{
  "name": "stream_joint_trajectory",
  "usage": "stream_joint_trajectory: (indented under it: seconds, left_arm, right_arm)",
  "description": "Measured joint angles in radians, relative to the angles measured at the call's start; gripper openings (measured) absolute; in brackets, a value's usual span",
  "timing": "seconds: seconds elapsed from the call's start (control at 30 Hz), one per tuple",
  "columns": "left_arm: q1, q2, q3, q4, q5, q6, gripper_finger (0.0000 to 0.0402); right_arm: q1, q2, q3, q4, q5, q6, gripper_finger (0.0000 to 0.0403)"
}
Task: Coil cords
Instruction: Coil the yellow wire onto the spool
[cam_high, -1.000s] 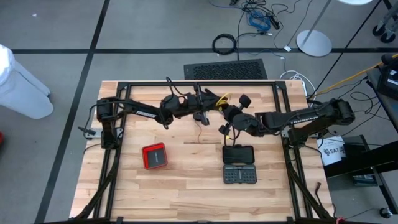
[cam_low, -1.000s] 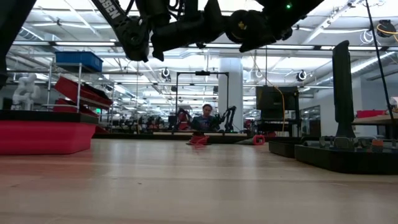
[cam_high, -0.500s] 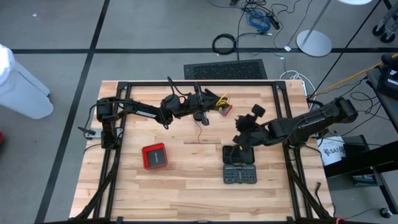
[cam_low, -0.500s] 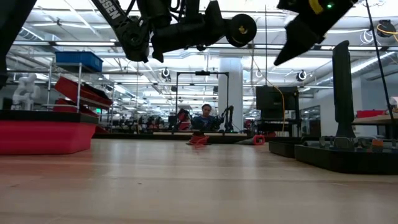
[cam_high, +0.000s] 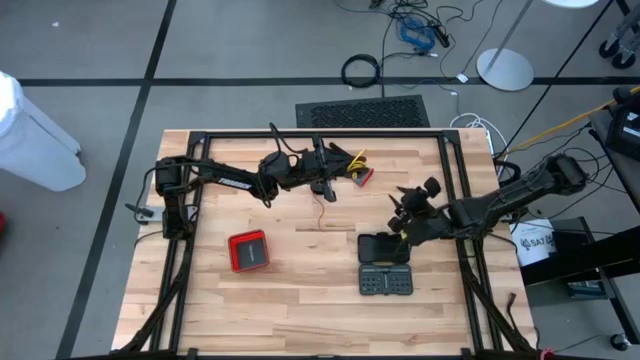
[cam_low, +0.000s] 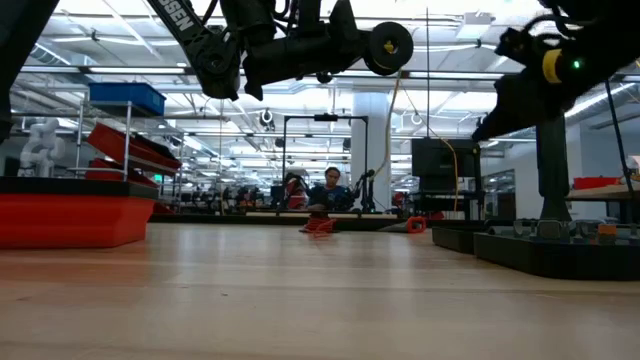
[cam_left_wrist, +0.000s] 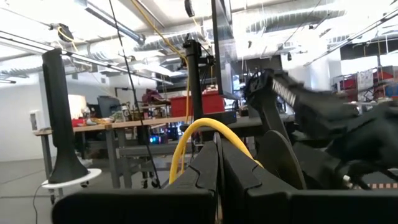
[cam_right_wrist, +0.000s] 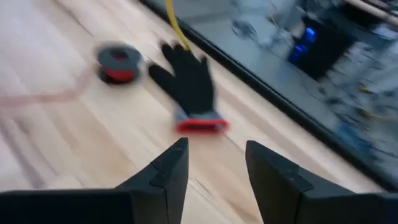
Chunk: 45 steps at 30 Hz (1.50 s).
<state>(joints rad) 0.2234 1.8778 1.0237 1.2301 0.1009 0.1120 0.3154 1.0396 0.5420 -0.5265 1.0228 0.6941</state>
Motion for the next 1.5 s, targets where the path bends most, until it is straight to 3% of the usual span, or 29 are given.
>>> stream_joint_trajectory:
  seconds: [0.23,0.37,0.57,0.83,1.27,1.5]
  left_arm:
    - [0.0,-0.002,0.0,0.0,0.0,-0.001,0.0006]
    - [0.0,-0.002,0.0,0.0,0.0,-0.002,0.0006]
    - [0.0,-0.002,0.0,0.0,0.0,-0.002,0.0006]
    - [0.0,-0.002,0.0,-0.006,0.0,-0.003,0.0006]
    - [-0.001,-0.002,0.0,-0.016,0.0,-0.005,0.0006]
    - [-0.001,-0.002,0.0,-0.015,0.0,-0.005,0.0006]
  right_arm:
    - [-0.093,-0.116,-0.321,0.891,-0.063,-0.52,0.0141]
    - [-0.18,-0.113,-0.383,1.171,-0.145,-0.741,0.0137]
    - [-0.317,-0.079,-0.332,1.211,-0.337,-0.834,0.0137]
    - [-0.416,0.03,-0.24,1.212,-0.508,-0.863,0.0137]
    - [-0.476,0.165,-0.176,1.326,-0.531,-0.88,0.0135]
    - [-0.497,0.165,-0.176,1.35,-0.586,-0.872,0.0105]
